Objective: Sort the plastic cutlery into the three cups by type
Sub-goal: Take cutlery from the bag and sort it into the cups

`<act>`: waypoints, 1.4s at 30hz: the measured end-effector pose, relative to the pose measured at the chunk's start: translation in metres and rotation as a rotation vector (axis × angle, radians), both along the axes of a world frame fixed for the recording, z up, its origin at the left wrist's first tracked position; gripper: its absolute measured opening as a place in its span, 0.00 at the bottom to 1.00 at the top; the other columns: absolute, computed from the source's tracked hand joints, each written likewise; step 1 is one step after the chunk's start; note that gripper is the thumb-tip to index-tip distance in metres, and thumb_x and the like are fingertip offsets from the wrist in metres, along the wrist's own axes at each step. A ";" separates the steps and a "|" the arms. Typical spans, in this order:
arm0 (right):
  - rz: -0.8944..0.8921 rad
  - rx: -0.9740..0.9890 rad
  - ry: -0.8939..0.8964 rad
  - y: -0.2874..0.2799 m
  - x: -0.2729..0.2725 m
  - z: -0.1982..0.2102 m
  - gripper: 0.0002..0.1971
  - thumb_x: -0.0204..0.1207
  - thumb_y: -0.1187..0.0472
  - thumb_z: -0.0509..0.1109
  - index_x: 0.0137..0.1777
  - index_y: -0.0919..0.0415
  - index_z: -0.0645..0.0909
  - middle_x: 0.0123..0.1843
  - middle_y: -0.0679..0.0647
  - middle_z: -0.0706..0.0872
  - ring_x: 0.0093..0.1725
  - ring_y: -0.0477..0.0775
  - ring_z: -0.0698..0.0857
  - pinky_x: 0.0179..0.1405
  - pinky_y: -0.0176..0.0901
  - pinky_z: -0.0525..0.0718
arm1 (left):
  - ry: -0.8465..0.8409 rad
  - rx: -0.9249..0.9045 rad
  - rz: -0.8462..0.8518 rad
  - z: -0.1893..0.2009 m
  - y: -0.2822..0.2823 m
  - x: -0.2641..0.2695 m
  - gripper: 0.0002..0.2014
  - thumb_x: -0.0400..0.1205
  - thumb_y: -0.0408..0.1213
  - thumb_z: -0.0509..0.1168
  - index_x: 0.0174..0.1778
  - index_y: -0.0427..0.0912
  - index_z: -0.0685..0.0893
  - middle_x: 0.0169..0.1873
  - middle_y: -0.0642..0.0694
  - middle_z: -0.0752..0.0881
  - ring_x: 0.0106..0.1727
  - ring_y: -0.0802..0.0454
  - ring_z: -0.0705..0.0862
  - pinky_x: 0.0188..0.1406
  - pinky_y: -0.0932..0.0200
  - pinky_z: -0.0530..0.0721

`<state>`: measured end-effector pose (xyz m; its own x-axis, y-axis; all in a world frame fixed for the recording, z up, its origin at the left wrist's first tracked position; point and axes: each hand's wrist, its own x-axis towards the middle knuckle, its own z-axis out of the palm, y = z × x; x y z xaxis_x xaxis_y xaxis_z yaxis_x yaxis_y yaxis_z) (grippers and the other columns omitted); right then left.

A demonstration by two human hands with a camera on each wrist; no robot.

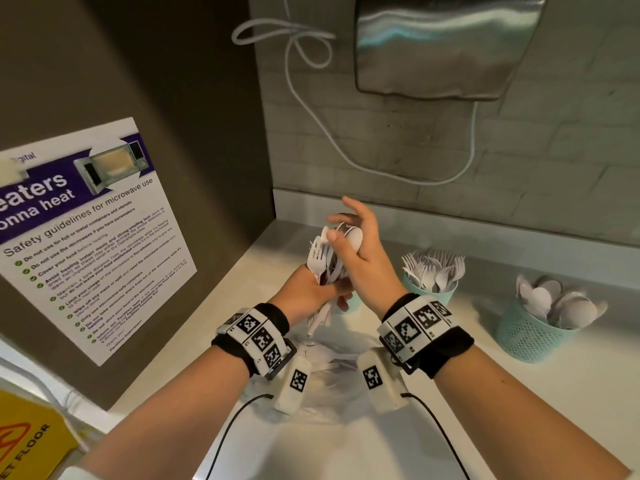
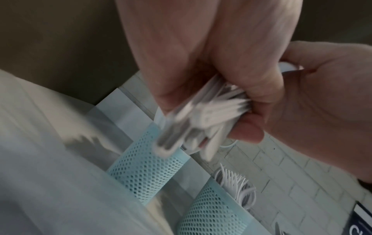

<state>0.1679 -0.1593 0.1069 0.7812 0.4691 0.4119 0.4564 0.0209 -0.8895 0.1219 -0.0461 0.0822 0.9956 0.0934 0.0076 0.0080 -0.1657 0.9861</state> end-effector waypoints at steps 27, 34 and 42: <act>-0.362 -0.305 -0.028 0.005 -0.024 0.000 0.20 0.63 0.33 0.75 0.44 0.46 0.80 0.34 0.42 0.86 0.32 0.39 0.82 0.29 0.38 0.77 | -0.138 -0.797 0.331 0.015 -0.018 0.020 0.14 0.86 0.39 0.53 0.45 0.41 0.83 0.30 0.45 0.82 0.30 0.54 0.84 0.33 0.61 0.84; -0.387 -0.260 -0.091 0.007 -0.021 0.002 0.12 0.75 0.41 0.69 0.39 0.47 0.73 0.34 0.42 0.79 0.31 0.39 0.77 0.30 0.37 0.71 | -0.132 -0.670 0.289 0.008 -0.018 0.018 0.11 0.86 0.35 0.55 0.52 0.40 0.83 0.36 0.46 0.85 0.35 0.56 0.86 0.33 0.67 0.86; -0.346 0.279 -0.044 -0.019 -0.005 0.032 0.10 0.86 0.55 0.54 0.46 0.52 0.75 0.40 0.54 0.87 0.35 0.45 0.85 0.36 0.40 0.84 | -0.154 0.029 0.216 -0.011 -0.002 0.019 0.12 0.82 0.32 0.66 0.60 0.46 0.79 0.39 0.52 0.84 0.34 0.56 0.79 0.35 0.63 0.81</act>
